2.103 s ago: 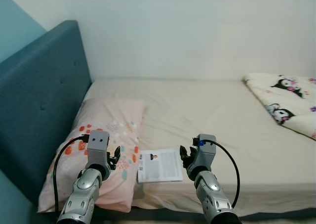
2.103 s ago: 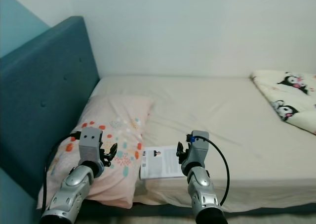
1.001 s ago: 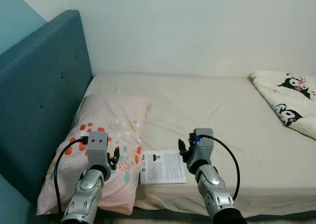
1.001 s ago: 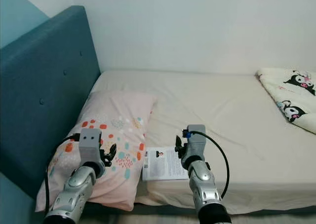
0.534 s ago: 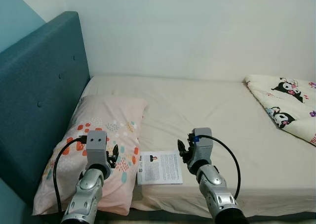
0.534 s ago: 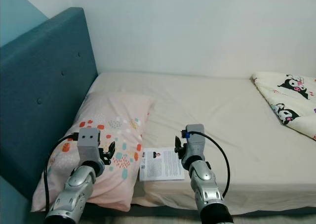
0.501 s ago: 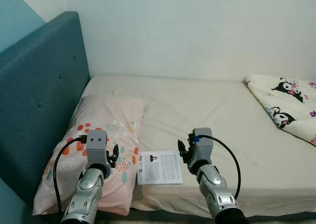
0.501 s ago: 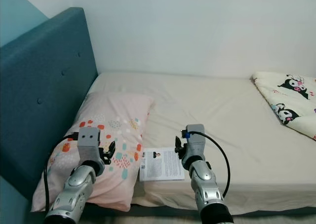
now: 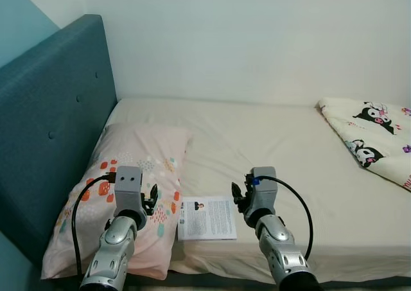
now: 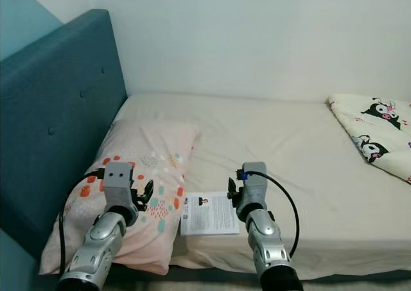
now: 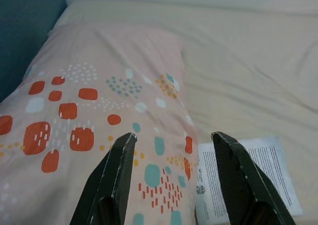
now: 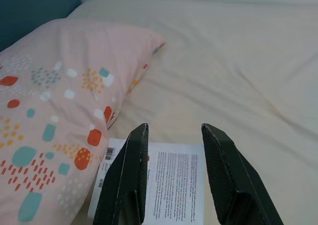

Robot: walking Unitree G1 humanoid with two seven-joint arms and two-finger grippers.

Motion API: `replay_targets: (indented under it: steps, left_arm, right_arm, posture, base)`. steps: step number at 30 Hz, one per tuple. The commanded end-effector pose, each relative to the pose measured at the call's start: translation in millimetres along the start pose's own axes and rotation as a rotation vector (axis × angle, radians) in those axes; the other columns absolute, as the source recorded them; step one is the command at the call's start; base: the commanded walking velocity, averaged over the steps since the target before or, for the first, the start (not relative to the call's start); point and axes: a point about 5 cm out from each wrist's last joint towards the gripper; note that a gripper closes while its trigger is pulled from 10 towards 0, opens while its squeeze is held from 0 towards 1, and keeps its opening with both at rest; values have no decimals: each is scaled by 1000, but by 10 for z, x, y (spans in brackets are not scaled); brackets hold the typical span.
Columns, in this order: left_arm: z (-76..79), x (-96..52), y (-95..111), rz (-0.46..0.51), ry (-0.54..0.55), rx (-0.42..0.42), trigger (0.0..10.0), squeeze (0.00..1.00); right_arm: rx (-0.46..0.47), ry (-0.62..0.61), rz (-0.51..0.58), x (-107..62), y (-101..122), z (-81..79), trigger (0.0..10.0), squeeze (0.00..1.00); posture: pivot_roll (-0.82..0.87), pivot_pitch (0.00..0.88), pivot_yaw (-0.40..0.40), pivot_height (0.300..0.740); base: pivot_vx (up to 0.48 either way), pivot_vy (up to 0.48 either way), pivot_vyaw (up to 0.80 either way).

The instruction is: Clean up the room

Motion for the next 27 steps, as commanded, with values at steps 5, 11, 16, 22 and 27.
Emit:
replay_targets:
  steps: [5, 11, 16, 22, 27]
  left_arm:
    - [57, -10, -13, -14, -23, -10, 10000, 0]
    - [62, -9, -21, -20, -29, -8, 10000, 0]
    - [74, -1, -15, -22, -35, -7, 10000, 0]
    - [78, 1, -9, -25, -48, -1, 10000, 0]
    - [80, 3, -8, -26, -55, 4, 10000, 0]
  right_arm:
    - [15, -27, -17, -31, -29, 58, 10000, 0]
    - [25, -36, -18, -42, -35, 76, 10000, 0]
    - [36, -46, -18, -49, -38, 90, 10000, 0]
    - [68, -89, -9, -65, -35, 149, 10000, 0]
    - [88, -104, -6, -69, -31, 167, 10000, 0]
  posture:
    - [24, 12, -86, 740]
    - [22, 7, -80, 740]
    - [22, 3, -74, 740]
    - [22, 0, -67, 740]
    - [22, 0, -63, 740]
  base:
    - [0, -438, 0]
    - [0, -439, 0]
    - [0, -436, 0]
    - [0, -437, 501]
    - [0, -438, 0]
Point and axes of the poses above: a point about 5 cm out from each wrist's last joint towards the gripper, its own x axis pointing out of the wrist towards the gripper, its own y axis along the axis of the wrist's last joint, z = x × y, and after that the axes turned 8 degrees about x, right-handed
